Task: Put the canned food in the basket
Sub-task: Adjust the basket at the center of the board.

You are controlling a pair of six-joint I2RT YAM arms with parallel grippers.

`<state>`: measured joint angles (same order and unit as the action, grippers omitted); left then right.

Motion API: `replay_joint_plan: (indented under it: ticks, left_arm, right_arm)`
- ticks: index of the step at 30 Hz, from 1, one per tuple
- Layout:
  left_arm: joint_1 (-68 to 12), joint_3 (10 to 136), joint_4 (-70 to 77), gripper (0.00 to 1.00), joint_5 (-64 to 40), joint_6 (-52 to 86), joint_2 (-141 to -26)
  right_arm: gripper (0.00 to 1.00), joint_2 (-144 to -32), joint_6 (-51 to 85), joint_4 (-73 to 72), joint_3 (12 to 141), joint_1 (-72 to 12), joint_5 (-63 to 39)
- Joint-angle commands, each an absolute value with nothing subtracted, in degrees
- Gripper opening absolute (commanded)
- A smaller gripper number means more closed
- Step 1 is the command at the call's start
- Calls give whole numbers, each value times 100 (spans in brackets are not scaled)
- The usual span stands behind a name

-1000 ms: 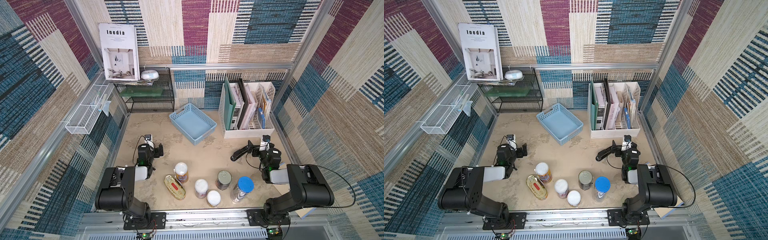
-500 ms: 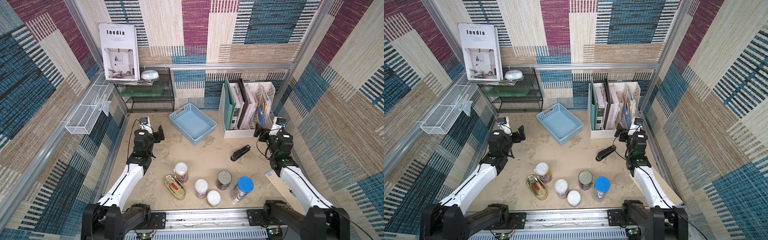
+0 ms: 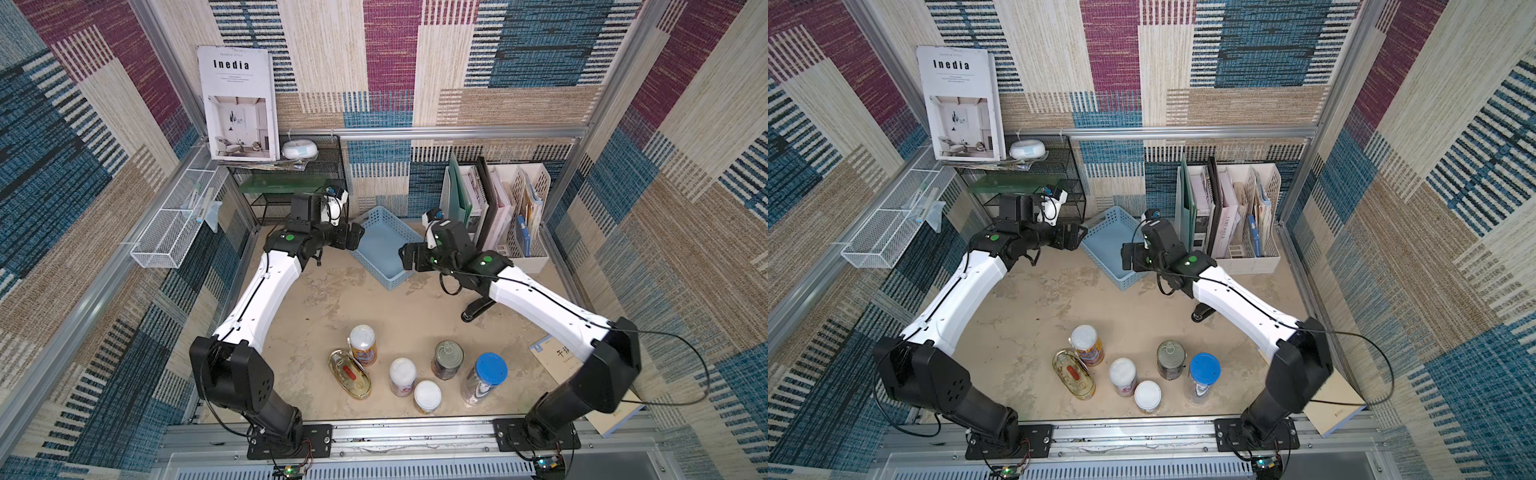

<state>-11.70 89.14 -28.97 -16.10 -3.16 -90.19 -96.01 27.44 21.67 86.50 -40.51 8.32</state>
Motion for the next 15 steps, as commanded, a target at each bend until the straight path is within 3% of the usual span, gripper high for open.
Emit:
replay_joint_plan:
  ticks: [1, 6, 15]
  left_arm:
    - [-1204, 8548, -3311, 94, -1698, -420, -8728]
    - [-1229, 7581, -2664, 96, -1771, -265, -7996]
    - [-1379, 7316, -2717, 97, -1438, -166, -7926]
  right_arm:
    - [99, -10238, 3227, 2797, 9143, -4069, 906]
    - [99, -11040, 3391, 2978, 9710, -4056, 1056]
    - [99, -12132, 3342, 3387, 10565, -3655, 882]
